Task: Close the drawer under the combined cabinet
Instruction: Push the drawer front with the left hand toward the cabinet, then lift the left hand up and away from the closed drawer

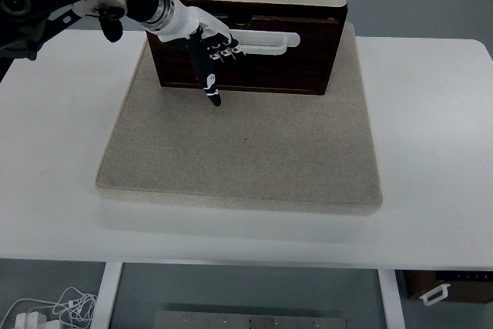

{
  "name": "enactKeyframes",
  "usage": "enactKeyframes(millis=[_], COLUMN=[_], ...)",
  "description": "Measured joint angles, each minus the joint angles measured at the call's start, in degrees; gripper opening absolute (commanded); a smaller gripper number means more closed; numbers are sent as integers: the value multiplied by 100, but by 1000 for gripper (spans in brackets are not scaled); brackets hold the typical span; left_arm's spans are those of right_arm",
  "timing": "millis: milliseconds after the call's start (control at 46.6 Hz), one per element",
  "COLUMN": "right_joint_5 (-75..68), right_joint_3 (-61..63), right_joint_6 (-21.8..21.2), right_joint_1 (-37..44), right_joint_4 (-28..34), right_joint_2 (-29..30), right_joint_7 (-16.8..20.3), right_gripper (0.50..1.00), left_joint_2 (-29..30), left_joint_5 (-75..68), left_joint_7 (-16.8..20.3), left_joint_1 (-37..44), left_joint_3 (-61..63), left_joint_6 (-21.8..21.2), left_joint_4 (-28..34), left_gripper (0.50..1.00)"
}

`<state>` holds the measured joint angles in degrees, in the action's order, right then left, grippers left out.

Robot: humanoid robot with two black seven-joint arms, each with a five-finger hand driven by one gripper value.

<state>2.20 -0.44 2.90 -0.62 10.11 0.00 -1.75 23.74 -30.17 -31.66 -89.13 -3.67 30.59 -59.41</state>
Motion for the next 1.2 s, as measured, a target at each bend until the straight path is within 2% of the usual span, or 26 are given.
enactKeyframes(millis=[1201], right_joint_5=[0], right_joint_3=[0], right_joint_6=[0], right_joint_1=[1], right_joint_4=[0], right_joint_2=[0], right_joint_7=[-1], right_gripper=[952], left_joint_2=[29], left_joint_5=[-2], left_joint_7=[27], left_joint_1=[17], left_joint_3=[-116], left_joint_6=[-1], left_joint_4=[381], left_gripper=[994])
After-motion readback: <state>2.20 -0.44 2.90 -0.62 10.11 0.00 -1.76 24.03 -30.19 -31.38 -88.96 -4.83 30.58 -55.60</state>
